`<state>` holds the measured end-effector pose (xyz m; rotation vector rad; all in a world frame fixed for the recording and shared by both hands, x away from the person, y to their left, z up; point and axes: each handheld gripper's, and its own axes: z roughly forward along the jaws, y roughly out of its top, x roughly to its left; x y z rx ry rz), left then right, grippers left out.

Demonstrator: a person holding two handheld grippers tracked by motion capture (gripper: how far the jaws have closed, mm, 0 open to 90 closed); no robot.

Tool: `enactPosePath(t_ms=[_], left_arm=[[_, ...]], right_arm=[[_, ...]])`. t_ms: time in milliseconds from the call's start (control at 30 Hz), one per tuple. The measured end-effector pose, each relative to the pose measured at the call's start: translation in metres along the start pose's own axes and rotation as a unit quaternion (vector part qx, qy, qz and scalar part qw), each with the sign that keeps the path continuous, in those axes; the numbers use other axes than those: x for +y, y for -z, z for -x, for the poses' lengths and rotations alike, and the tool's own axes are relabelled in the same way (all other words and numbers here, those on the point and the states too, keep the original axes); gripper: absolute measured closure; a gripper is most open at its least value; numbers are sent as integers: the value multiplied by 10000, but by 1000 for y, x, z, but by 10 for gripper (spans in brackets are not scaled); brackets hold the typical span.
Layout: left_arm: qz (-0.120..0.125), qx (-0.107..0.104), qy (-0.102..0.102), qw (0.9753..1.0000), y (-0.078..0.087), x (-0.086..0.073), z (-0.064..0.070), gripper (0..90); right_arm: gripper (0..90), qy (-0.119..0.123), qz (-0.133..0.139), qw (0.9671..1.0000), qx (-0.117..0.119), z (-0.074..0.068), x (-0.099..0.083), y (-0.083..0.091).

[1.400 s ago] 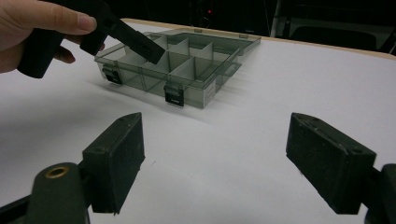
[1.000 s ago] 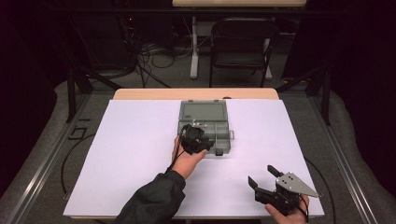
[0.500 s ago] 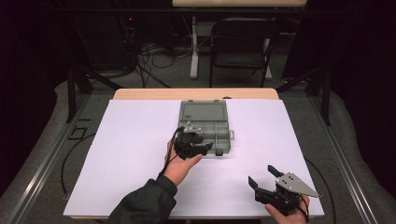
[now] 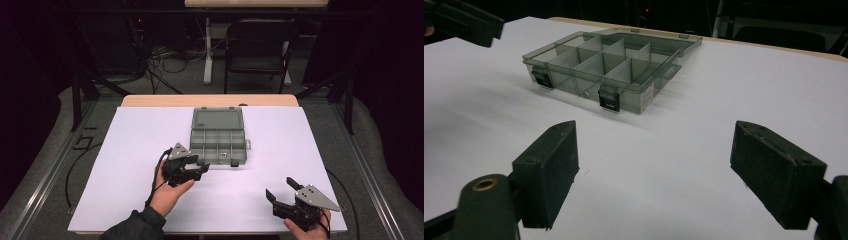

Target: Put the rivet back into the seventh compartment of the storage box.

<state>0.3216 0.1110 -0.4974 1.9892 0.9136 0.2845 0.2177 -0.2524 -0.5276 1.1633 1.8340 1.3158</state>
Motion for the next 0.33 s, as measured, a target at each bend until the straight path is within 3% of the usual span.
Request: enactPosePath(t_ms=[200,333], left_arm=[[71,93,138,9998,22,-17,-9,436],[148,190,127,9996,34,-25,-13,421]], right_arm=[[191,-24,-65,10000,-11,0,-1,0],[191,0,-55,10000,-22,0,-1,0]])
